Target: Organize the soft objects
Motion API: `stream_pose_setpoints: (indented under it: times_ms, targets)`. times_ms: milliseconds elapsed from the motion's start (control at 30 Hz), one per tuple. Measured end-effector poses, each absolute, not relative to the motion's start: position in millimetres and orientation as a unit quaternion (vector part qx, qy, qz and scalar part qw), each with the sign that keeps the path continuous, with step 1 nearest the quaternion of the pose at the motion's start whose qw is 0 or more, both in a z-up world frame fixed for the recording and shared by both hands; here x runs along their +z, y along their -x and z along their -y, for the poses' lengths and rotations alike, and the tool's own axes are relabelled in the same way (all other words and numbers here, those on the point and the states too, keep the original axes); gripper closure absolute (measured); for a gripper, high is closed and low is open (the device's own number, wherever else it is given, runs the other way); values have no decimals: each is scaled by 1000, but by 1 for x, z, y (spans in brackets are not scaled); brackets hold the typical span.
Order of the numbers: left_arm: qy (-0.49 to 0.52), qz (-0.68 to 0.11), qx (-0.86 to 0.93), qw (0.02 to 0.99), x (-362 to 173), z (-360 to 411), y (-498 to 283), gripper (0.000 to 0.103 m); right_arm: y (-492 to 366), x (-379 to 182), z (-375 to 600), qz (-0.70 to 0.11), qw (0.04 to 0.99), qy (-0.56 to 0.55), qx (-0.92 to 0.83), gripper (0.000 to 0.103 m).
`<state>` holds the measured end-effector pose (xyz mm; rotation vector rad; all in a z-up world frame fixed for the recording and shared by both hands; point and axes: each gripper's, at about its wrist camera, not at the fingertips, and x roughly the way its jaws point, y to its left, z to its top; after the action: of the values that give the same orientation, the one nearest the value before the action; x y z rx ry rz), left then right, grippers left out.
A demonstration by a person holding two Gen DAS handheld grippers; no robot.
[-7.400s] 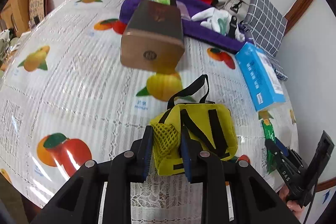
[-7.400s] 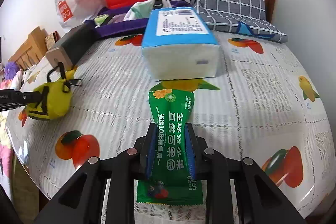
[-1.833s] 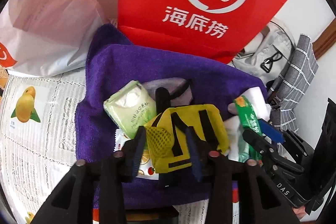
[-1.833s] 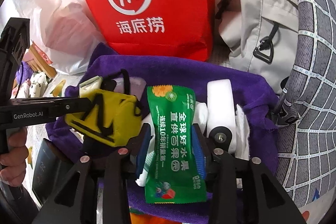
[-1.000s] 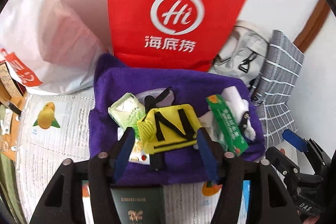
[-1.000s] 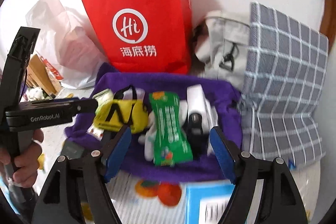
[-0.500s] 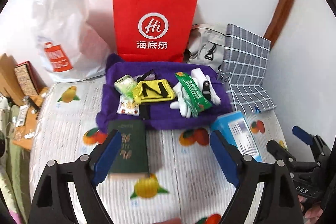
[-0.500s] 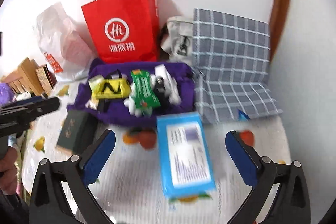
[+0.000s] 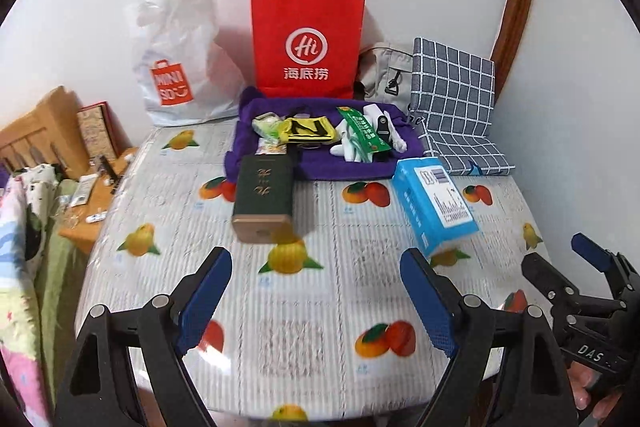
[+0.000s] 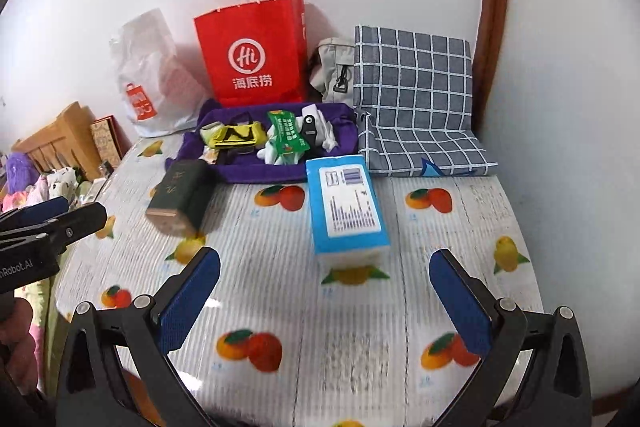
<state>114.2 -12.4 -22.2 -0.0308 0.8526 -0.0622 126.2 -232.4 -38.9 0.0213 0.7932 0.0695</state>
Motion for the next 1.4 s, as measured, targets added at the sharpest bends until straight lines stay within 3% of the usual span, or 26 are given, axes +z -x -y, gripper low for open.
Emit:
stream_pose_setpoints:
  times_ms: [500,1400]
  targets:
    - [28,-393,-25,919,-20,2,-58,17,-61,-37,230,-366,930,-10,41,0]
    - [33,-378,-26,925,-14,3,-41,17,-41,-28,226,-350,935,-15,46,0]
